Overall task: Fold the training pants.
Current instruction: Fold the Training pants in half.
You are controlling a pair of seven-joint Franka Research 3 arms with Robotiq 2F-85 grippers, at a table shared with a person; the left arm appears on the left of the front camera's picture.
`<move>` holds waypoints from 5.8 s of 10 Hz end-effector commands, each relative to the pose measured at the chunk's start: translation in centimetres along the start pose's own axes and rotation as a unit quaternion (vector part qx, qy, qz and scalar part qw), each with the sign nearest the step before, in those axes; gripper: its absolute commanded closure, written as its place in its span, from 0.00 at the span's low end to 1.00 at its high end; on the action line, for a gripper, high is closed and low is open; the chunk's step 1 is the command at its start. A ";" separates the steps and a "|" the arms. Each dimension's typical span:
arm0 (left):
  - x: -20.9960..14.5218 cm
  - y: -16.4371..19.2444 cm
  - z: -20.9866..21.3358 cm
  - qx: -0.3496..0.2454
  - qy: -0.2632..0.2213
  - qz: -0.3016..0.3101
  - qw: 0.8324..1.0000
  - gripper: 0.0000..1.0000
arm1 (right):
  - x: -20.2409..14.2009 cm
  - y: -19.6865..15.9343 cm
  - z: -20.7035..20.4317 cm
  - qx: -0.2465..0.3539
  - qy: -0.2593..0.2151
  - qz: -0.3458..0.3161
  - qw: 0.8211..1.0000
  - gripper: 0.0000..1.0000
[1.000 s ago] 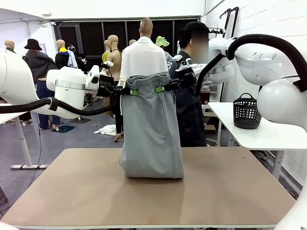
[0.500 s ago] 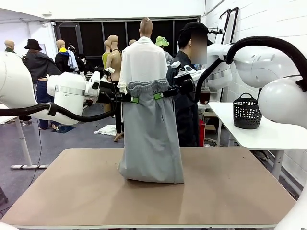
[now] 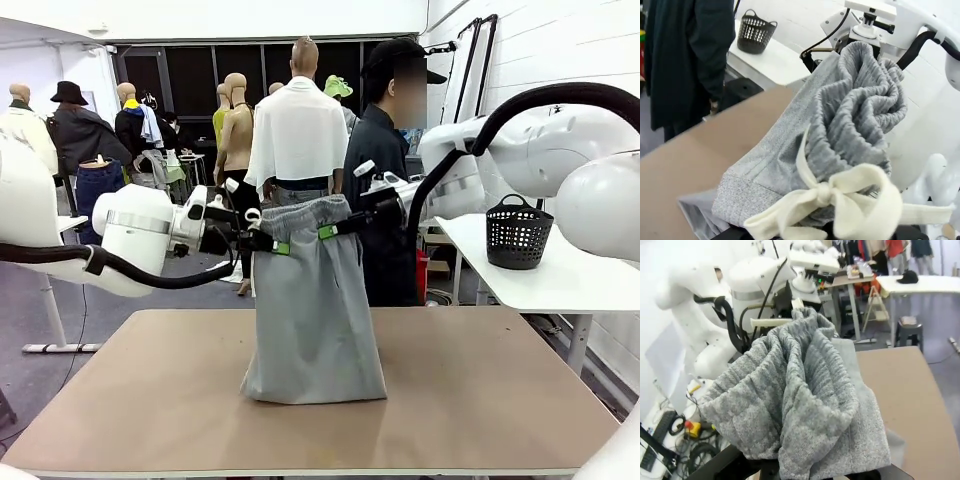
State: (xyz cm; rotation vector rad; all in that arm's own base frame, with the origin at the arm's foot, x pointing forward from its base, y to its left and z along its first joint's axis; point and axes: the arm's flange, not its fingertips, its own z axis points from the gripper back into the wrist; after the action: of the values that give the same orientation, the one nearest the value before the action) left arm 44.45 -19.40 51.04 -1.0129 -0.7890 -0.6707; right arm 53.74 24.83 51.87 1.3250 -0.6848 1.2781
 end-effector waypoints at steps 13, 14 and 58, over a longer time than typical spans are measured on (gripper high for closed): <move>-2.8 0.5 -1.2 -0.007 0.040 0.080 0.996 1.00 | -5.8 -0.3 -0.7 0.003 -0.048 -0.100 0.994 1.00; -3.6 -0.3 -1.2 -0.021 0.043 0.100 0.994 1.00 | -6.7 0.5 -0.6 0.006 -0.059 -0.112 0.992 1.00; -12.2 15.2 -10.9 0.065 0.184 0.437 0.878 1.00 | -28.2 -8.2 -0.1 -0.100 -0.099 -0.547 0.825 1.00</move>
State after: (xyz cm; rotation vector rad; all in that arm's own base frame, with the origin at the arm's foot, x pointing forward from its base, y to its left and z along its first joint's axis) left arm 51.55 -22.76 30.54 -0.9799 -0.0139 -0.0347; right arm 53.08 19.67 23.39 1.3777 -0.0887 0.1716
